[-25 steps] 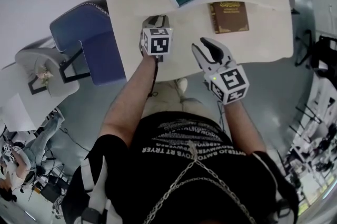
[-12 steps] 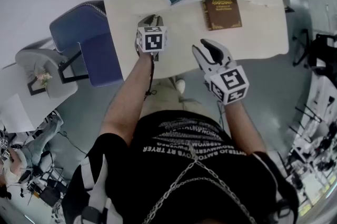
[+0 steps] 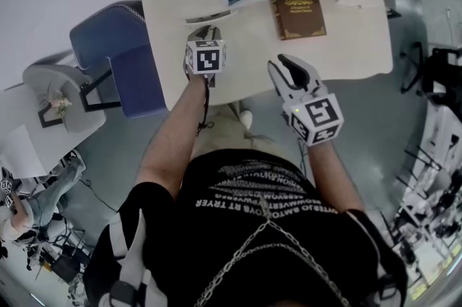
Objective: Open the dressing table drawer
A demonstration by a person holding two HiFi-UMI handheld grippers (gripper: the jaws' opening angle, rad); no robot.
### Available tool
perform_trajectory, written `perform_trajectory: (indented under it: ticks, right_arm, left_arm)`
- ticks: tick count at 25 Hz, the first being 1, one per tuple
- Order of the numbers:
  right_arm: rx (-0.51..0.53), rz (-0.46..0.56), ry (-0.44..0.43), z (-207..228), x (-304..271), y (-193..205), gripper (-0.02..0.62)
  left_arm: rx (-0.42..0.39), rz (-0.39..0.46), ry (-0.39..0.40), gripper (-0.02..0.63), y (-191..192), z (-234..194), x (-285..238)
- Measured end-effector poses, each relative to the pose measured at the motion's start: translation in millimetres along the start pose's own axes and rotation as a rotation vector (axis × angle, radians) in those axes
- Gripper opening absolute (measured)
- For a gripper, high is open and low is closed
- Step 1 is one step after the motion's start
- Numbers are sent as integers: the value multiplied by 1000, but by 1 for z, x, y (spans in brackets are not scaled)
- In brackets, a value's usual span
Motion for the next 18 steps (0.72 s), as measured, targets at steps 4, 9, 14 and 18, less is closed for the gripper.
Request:
perform_trajectory:
  ticks: [4, 9, 14, 18]
  right_arm:
    - [10, 19, 13, 3, 7, -3, 52]
    - [29, 13, 33, 5, 12, -5, 8]
    - [43, 7, 23, 3, 20, -6, 3]
    - [43, 6, 22, 2, 24, -5, 3]
  left_arm:
    - [-1, -6, 1, 87, 4, 4, 3]
    - [-4, -16, 0, 87, 8, 7, 7]
    - [-8, -23, 0, 87, 12, 11, 12]
    - [-8, -28, 2, 86, 16, 14, 16]
Point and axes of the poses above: the fingertips, and each gripper's own axes: x backward along the fingers, z to its right, y out of its underside, the point moved 6 cm from there along x, backward along the fingers, and after that the axes turned 13 degrees about z, right-handed, at the moved point
